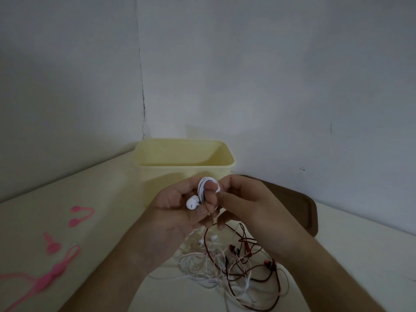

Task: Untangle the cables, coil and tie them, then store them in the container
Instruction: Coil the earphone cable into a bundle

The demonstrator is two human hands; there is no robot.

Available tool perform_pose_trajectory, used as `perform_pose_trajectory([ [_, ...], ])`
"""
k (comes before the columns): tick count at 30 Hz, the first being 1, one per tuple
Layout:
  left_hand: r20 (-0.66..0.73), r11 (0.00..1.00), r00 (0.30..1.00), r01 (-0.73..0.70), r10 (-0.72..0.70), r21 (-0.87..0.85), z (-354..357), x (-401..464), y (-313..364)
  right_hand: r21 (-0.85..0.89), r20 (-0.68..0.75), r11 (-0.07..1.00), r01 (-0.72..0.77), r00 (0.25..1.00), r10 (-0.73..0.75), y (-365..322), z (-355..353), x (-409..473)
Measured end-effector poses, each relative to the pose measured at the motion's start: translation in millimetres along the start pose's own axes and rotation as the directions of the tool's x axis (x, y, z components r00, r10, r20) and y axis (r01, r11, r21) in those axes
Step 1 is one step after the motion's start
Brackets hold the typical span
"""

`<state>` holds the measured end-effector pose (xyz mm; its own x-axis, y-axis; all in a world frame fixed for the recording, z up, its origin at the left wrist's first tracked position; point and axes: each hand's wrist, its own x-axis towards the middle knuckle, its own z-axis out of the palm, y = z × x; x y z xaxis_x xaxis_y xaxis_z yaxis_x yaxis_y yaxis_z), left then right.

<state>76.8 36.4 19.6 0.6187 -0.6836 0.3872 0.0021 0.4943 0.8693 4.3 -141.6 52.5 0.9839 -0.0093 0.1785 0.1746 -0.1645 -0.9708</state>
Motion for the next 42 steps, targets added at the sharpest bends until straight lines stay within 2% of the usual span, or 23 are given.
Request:
perform_pose_trajectory([
  [8,0.095,0.997,0.993,0.066,-0.063,-0.031,-7.3,-1.8,4.6,-0.046,0.008,0.997,0.054,0.999,-0.054,0.6,0.6,-1.2],
  [14,-0.034,0.996,0.996,0.084,-0.085,-0.012,-3.5,-0.6,-1.2,-0.010,0.012,0.999,0.043,0.999,-0.043,0.7,-0.9,-1.2],
  [19,-0.046,0.983,0.996,0.085,-0.078,0.160,0.8,-0.5,-2.1,-0.244,-0.017,0.968,0.055,0.998,-0.061,1.9,2.4,-2.5],
  [23,-0.067,0.967,0.993,0.110,-0.097,0.229,1.3,0.3,-2.6,-0.312,-0.032,0.948,0.068,0.996,-0.082,3.7,4.2,-1.8],
  [30,-0.108,0.963,0.991,0.109,-0.084,0.247,2.7,1.1,-4.1,-0.308,-0.067,0.948,0.077,0.993,-0.102,5.0,5.7,-1.6],
  [35,-0.172,0.950,0.981,0.140,-0.094,0.279,1.7,2.2,-4.0,-0.358,-0.032,0.930,0.082,0.994,-0.100,3.4,7.9,-3.1],
  [42,-0.241,0.958,0.966,0.155,-0.096,0.242,5.8,2.1,-5.5,-0.397,-0.015,0.906,0.144,0.986,-0.164,3.6,9.8,-3.4],
])
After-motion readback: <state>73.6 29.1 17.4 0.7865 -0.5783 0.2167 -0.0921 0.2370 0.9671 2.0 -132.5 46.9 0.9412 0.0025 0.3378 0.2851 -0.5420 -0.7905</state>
